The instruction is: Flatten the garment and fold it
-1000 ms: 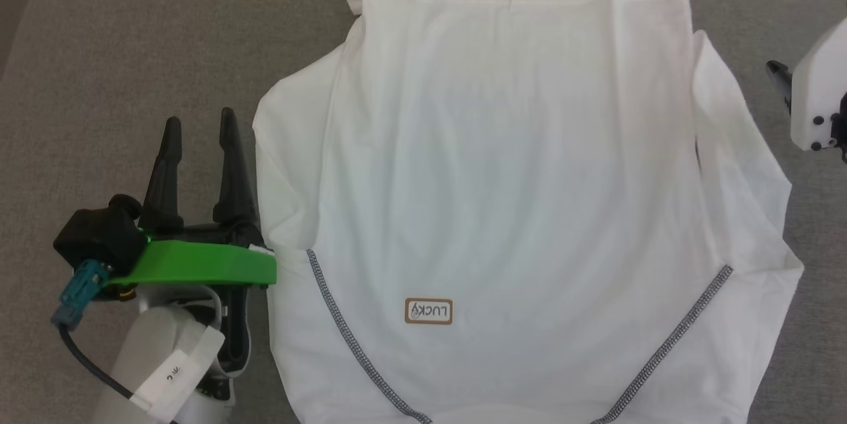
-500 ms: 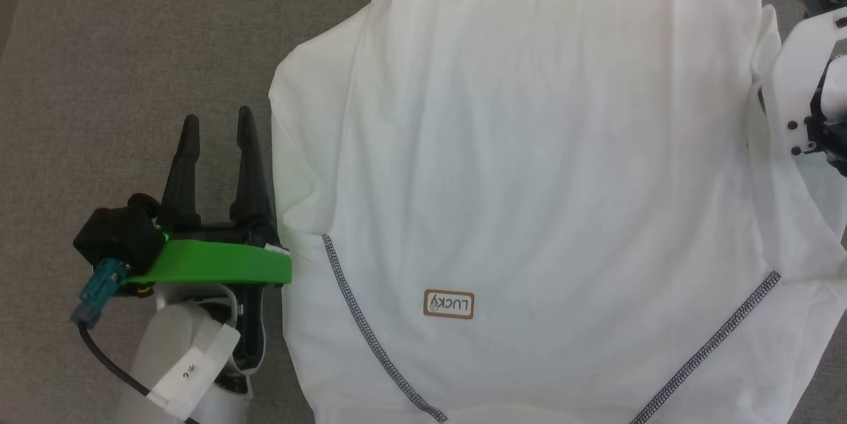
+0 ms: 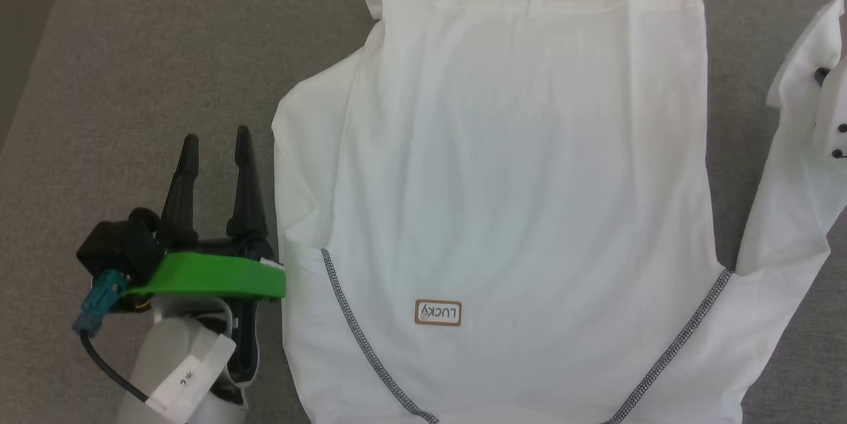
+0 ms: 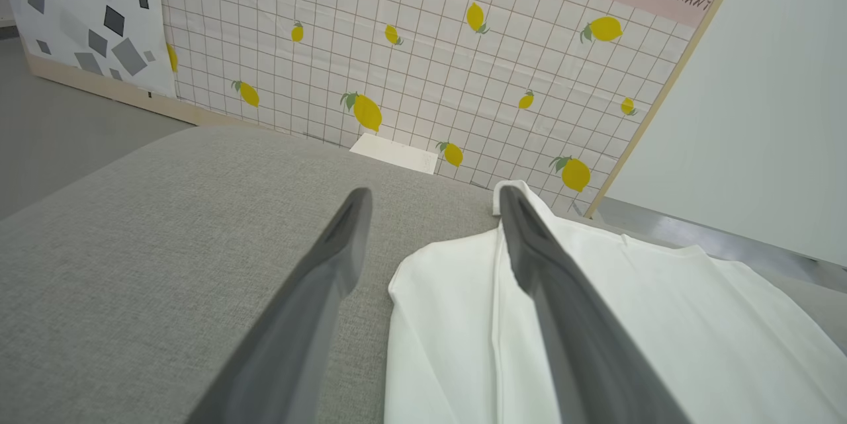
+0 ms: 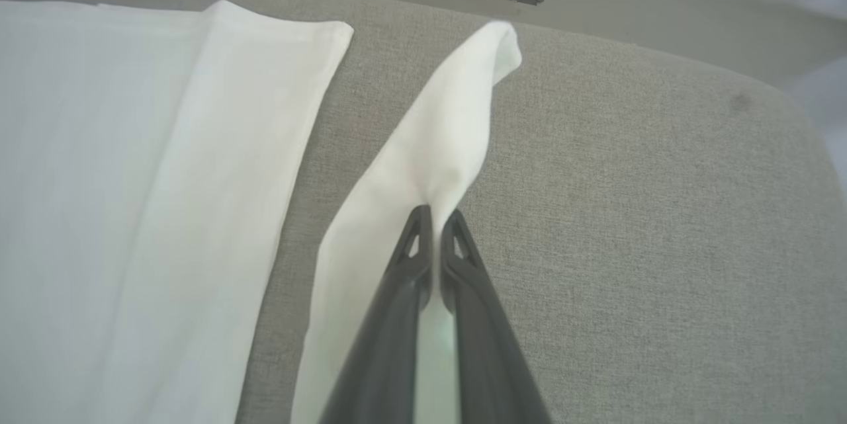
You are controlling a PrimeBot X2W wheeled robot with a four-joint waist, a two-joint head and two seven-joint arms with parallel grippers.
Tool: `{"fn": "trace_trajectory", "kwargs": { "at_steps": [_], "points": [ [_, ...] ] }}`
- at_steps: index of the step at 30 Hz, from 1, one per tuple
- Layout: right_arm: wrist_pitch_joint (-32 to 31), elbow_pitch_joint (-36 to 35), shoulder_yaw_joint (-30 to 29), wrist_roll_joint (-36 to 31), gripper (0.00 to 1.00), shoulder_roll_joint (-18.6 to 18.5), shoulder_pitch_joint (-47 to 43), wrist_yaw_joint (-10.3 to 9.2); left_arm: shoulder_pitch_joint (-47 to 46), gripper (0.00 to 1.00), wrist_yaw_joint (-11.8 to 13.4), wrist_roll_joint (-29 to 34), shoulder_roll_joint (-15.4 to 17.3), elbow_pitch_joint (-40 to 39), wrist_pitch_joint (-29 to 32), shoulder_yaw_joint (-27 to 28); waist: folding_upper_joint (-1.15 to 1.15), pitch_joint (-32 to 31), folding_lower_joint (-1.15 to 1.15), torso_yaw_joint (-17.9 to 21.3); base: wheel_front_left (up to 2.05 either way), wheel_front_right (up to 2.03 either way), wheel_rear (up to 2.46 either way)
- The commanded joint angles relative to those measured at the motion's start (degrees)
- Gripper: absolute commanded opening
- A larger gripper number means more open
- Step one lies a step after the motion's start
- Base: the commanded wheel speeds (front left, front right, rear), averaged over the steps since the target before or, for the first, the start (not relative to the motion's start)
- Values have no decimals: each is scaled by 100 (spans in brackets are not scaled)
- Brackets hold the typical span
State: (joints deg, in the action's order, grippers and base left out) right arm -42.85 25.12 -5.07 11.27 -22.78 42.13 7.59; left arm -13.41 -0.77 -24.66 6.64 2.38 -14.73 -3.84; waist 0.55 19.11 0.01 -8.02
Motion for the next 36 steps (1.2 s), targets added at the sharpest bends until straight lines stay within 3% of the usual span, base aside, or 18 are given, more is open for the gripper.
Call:
{"fn": "trace_trajectory", "kwargs": {
  "at_steps": [1,8,15,19,26,36],
  "points": [
    [85,-157,-18,50,0,30,-179,-10,167,100,-29,51,-21,24,-27,47,-54,-496,-1,121,0,0,0],
    [33,-1298,433,342,0,-41,-787,-10,594,100,22,51,68,26,38,86,-54,-1135,-1,140,0,0,0],
    [-272,-2655,1445,784,0,39,-1211,-10,931,100,112,22,133,-165,159,116,-54,-1440,-1,48,0,0,0],
    [-365,-2901,2071,1043,0,263,-1344,-10,1062,100,155,-13,140,-269,207,129,-54,-1470,-1,-44,0,0,0],
    [-128,-2406,3250,1293,0,659,-1199,-10,1084,100,173,-67,110,-353,234,89,-54,-1301,-1,-276,0,0,0],
    [384,-833,4659,1368,0,1385,-722,-10,867,100,112,-121,-28,-191,150,-83,-54,-857,-1,-703,0,0,0]
  ]
}}
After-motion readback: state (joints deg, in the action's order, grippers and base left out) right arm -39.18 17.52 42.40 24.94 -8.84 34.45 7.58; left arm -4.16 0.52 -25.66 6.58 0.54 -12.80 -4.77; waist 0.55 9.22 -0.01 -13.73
